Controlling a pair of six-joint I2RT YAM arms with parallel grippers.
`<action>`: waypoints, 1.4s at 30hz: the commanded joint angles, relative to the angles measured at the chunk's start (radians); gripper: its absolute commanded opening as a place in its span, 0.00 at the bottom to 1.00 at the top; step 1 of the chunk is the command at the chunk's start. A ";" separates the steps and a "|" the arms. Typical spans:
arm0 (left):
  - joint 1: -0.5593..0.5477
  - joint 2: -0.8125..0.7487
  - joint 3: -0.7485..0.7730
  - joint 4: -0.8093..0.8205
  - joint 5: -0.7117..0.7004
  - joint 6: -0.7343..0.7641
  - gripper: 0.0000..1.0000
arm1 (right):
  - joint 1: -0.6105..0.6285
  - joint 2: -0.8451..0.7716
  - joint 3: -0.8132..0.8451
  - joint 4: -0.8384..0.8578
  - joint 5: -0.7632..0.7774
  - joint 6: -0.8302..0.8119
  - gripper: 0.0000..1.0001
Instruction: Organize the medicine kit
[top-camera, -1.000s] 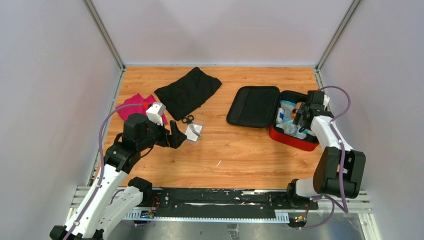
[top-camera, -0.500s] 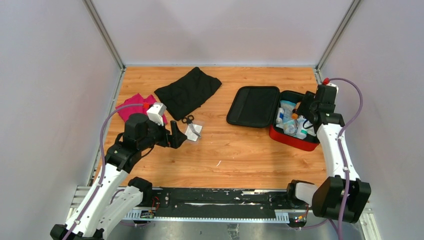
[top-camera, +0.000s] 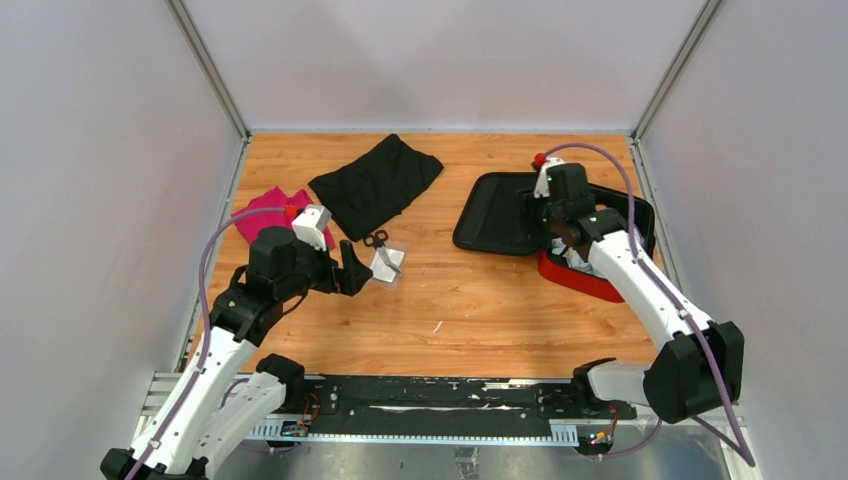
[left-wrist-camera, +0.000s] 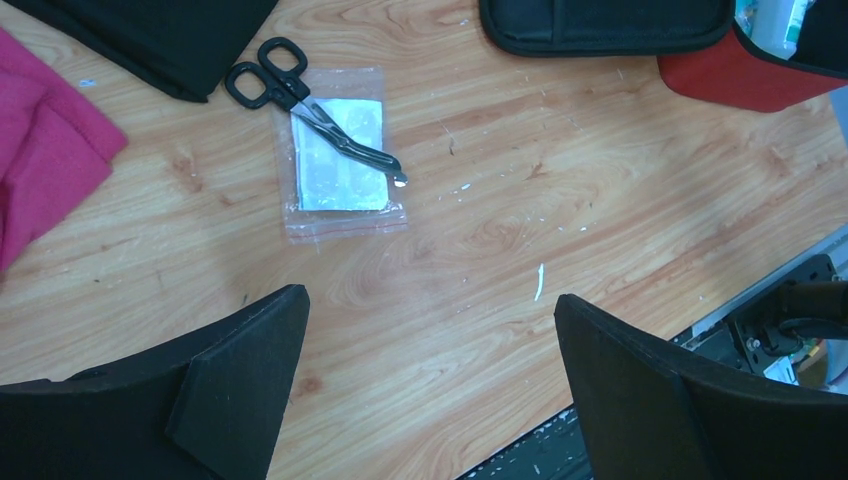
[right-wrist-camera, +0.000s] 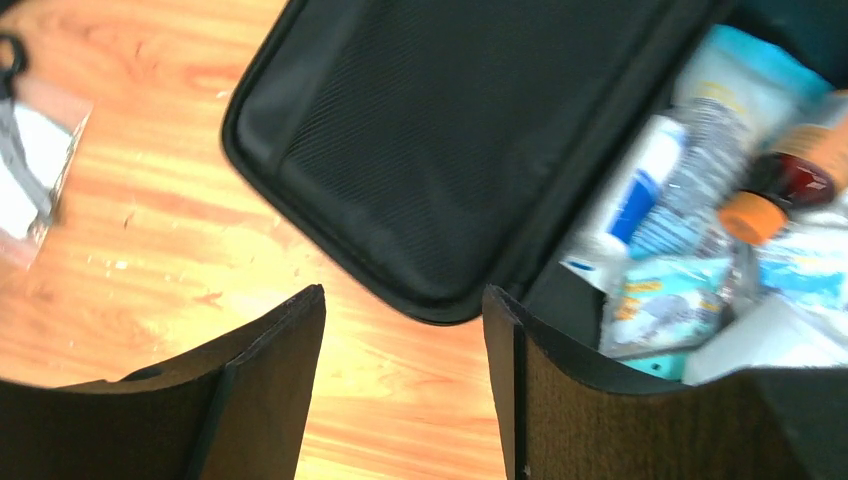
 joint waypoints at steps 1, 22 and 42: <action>-0.004 0.005 -0.003 0.005 -0.026 -0.005 1.00 | 0.131 0.050 0.033 -0.035 -0.012 -0.069 0.64; -0.012 0.362 0.014 0.135 -0.403 -0.280 0.90 | 0.381 0.023 -0.143 0.070 -0.063 0.134 0.62; -0.193 1.012 0.358 0.141 -0.584 -0.287 0.88 | 0.421 -0.185 -0.375 0.128 -0.032 0.150 0.62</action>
